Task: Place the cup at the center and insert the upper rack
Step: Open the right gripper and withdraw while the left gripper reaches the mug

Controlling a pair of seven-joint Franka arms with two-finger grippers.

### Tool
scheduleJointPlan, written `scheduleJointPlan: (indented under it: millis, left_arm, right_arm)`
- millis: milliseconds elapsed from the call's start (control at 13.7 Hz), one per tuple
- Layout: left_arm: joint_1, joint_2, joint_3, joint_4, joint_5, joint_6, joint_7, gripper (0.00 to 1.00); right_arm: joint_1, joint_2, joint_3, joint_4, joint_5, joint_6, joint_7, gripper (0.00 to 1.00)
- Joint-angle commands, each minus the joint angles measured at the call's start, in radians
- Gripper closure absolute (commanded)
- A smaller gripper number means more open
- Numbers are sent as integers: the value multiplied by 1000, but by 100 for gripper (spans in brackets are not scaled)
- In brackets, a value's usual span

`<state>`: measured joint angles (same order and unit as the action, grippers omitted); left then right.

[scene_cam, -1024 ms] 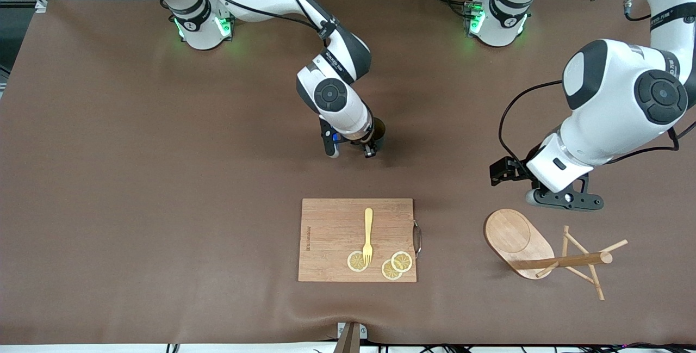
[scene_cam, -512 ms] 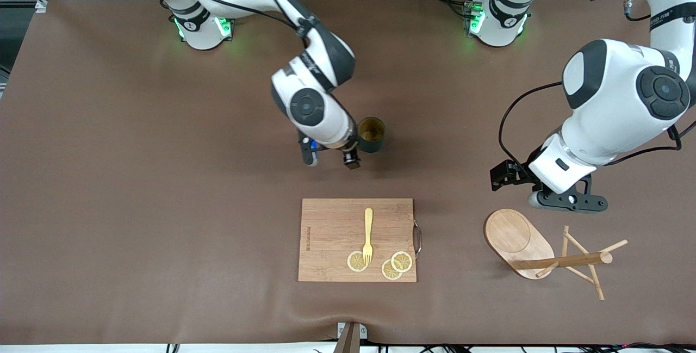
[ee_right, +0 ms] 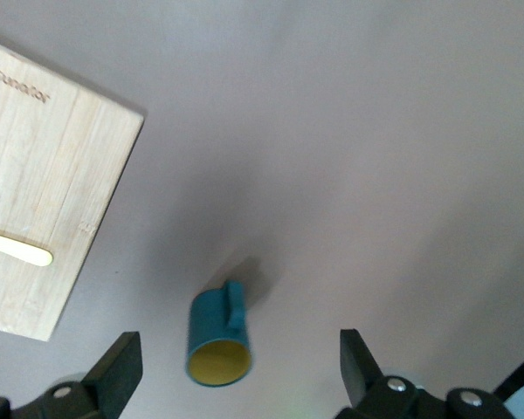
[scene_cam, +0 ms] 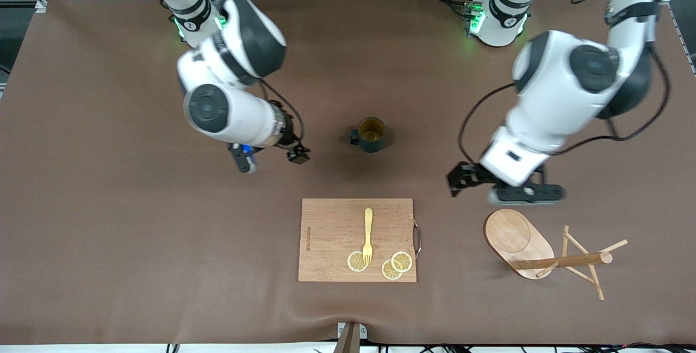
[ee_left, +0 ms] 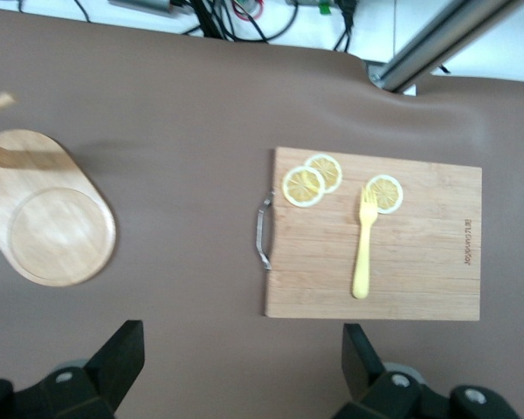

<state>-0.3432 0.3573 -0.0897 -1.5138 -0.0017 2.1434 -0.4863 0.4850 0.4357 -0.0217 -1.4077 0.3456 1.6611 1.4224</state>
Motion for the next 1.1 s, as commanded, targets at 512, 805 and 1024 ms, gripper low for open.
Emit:
scheduleJointPlan:
  millis: [512,805,1024]
  left_arm:
    - [-376,83,7,23,264,-4,-522,0]
    - [-563,173,10,29,408,-5,-782,0]
    - [-632,236,7,30,550,-5,-987,0]
  right_arm:
    - [-426,-155,17,-40,-55,-205,-866,0]
    - [-489,-241,17,-53,-275,-204,-1237,0]
    - [-539,-299,17,-62,-325,-201,-1339,0]
